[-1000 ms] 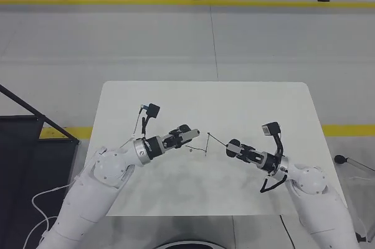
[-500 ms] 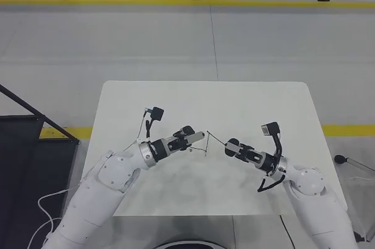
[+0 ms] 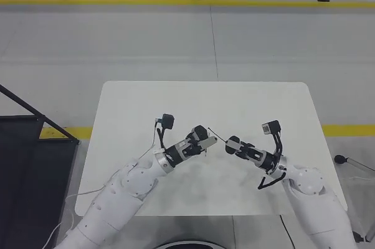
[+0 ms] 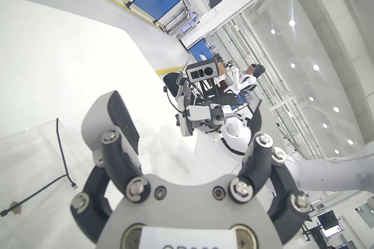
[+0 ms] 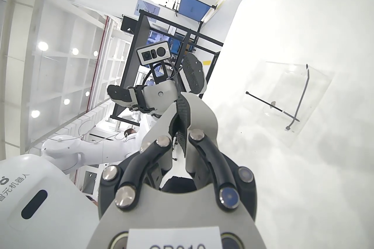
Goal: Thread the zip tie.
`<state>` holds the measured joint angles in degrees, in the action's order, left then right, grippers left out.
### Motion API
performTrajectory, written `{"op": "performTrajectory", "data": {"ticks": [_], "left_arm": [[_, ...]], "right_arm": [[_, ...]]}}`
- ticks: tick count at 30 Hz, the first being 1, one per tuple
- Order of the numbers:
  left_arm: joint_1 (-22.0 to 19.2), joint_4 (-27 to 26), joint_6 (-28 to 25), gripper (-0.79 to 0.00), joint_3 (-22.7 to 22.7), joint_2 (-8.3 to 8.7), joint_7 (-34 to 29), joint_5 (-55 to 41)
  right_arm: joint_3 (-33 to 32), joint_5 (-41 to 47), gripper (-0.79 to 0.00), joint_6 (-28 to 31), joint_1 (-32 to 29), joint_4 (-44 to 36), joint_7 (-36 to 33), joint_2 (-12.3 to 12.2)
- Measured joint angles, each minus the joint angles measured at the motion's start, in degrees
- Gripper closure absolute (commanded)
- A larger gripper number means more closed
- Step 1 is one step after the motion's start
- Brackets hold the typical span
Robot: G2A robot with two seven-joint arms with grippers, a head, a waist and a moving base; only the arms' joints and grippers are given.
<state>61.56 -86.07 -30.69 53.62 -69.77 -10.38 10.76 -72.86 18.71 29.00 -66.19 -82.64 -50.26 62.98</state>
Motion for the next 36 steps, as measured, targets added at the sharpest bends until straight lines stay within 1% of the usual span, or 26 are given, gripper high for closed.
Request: {"op": "performTrajectory", "data": {"ticks": [6,15,17,20,25,26,27,28,30,32,34,35,36], "left_arm": [[-0.1,0.5,-0.1,-0.785,-0.3,-0.13,0.5,0.5],[0.1,0.3,0.1,-0.785,-0.2,-0.14,0.8,0.8],[0.5,-0.2,0.4,-0.785,-0.1,-0.28,2.5,2.8],[0.9,-0.2,0.1,-0.785,-0.6,-0.75,6.6,6.8],[0.3,2.1,-3.0,-0.785,-2.2,-1.72,11.9,11.2],[0.1,2.9,-3.4,-0.77,-2.6,-2.0,13.5,12.6],[0.0,3.4,-3.7,-0.73,-2.9,-2.22,14.7,13.6],[-0.1,3.9,-4.0,-0.662,-3.2,-2.45,16.0,14.3],[-0.4,5.1,-4.9,-0.57,-3.8,-2.99,18.7,15.2],[-0.7,6.3,-5.5,-0.499,-4.2,-3.5,21.1,15.8],[-1.0,7.2,-6.1,-0.406,-4.5,-3.91,22.9,16.2],[-1.1,7.7,-6.5,-0.385,-4.6,-4.13,24.0,16.6],[-1.2,8.0,-6.7,-0.382,-4.7,-4.29,24.7,16.9]], "right_arm": [[0.2,-2.0,0.0,0.0,0.2,-0.5,-1.4,-0.2],[0.2,-2.0,0.0,0.0,0.2,-0.5,-1.3,-0.2],[0.2,-1.9,0.0,-0.1,0.0,-0.7,-1.0,-0.1],[0.2,-1.4,0.0,0.0,-0.9,-1.8,1.7,0.0],[0.4,-1.0,0.0,1.8,-2.0,-2.4,5.8,0.3],[0.6,-1.4,0.0,2.3,-2.1,-2.5,6.7,0.4],[0.8,-1.6,0.0,2.5,-2.2,-2.5,7.3,0.4],[1.0,-1.9,0.0,2.7,-2.2,-2.5,7.8,0.5],[1.3,-2.3,0.0,2.7,-2.2,-2.6,8.4,0.6],[1.4,-2.4,0.0,2.7,-2.2,-2.5,8.6,0.6],[1.4,-2.3,0.0,2.7,-2.1,-2.3,8.7,0.7],[1.4,-2.3,0.0,2.7,-2.0,-2.2,8.7,0.7],[1.5,-2.2,0.0,2.6,-2.0,-2.1,8.6,0.7]]}}
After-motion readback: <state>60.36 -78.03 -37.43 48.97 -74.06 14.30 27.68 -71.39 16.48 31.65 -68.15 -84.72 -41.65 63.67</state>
